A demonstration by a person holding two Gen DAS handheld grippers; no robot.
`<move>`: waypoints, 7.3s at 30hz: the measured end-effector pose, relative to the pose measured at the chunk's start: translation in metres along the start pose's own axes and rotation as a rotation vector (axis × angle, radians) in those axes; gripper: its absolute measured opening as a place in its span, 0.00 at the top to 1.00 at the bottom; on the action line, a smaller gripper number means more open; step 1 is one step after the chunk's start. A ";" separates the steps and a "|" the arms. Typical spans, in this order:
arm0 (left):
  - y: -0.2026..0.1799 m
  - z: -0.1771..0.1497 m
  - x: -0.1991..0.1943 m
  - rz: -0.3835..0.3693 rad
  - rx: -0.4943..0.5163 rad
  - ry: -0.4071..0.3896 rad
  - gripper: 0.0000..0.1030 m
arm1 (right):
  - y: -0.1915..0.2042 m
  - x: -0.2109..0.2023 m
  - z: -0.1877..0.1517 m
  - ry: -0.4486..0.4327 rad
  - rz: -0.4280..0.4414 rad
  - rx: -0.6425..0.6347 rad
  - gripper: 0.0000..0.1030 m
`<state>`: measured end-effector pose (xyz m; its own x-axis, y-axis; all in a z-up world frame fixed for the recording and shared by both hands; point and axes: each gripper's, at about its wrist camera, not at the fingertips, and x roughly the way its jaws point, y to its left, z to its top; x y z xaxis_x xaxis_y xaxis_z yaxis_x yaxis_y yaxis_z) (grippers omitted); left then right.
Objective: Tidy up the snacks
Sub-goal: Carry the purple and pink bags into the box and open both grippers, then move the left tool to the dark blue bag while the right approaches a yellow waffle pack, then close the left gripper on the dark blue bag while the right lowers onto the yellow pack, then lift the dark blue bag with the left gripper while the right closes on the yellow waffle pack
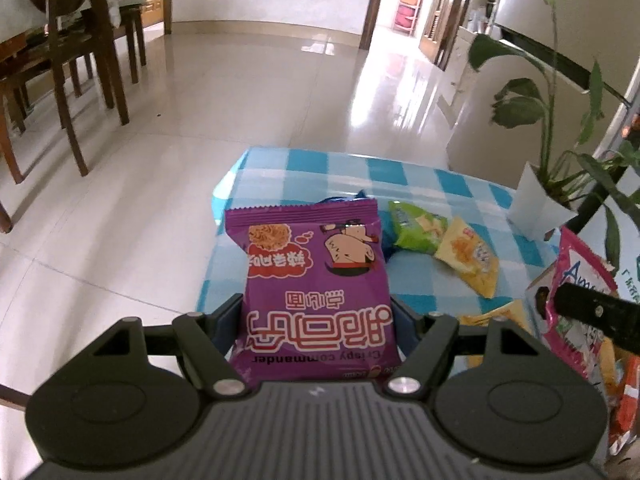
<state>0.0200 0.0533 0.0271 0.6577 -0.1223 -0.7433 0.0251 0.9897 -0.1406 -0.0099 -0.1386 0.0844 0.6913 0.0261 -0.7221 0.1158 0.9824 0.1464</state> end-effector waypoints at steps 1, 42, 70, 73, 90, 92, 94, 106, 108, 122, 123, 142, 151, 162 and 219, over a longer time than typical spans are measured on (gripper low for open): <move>-0.004 0.000 -0.001 -0.001 0.009 -0.004 0.28 | -0.004 -0.001 0.001 -0.003 -0.008 0.002 0.42; -0.230 -0.055 -0.021 -0.492 0.263 0.012 0.14 | -0.183 -0.070 0.013 -0.155 -0.251 0.315 0.24; -0.115 -0.020 -0.004 -0.250 0.205 -0.027 0.10 | -0.138 -0.047 0.020 -0.130 -0.111 0.233 0.22; -0.100 -0.014 0.001 -0.214 0.188 -0.026 0.10 | -0.128 -0.041 0.021 -0.121 -0.095 0.214 0.22; -0.015 0.041 0.073 -0.038 -0.103 -0.047 0.10 | -0.056 0.005 0.012 0.007 0.047 0.039 0.22; -0.013 0.045 0.084 -0.036 -0.125 -0.040 0.10 | -0.051 0.013 0.010 0.030 0.046 0.022 0.22; -0.015 0.048 0.095 -0.033 -0.131 -0.034 0.10 | -0.046 0.020 0.006 0.048 0.049 0.004 0.22; -0.025 0.041 0.148 0.011 -0.105 0.037 0.10 | -0.028 0.064 -0.017 0.144 0.000 -0.082 0.21; -0.023 0.041 0.152 0.012 -0.108 0.045 0.09 | -0.026 0.073 -0.019 0.162 -0.008 -0.091 0.20; 0.007 0.037 0.145 0.016 -0.147 0.071 0.15 | -0.021 0.124 -0.026 0.209 -0.116 -0.090 0.20; 0.010 0.037 0.144 0.011 -0.147 0.075 0.16 | -0.019 0.125 -0.027 0.207 -0.121 -0.097 0.19; 0.014 0.034 0.131 -0.031 -0.025 0.073 0.21 | 0.005 0.113 -0.024 0.222 -0.013 -0.201 0.13; 0.009 0.033 0.142 -0.018 -0.067 0.087 0.16 | 0.005 0.130 -0.035 0.272 -0.050 -0.190 0.02; 0.003 0.027 0.137 0.010 -0.012 0.065 0.31 | 0.020 0.124 -0.041 0.253 -0.046 -0.302 0.24; -0.004 0.031 0.048 -0.067 0.014 -0.061 0.33 | 0.025 0.103 -0.027 0.178 0.014 -0.214 0.49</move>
<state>0.0749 0.0457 0.0121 0.6986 -0.1840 -0.6914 0.0806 0.9805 -0.1795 0.0447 -0.1068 -0.0042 0.5531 0.0530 -0.8314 -0.0593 0.9979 0.0242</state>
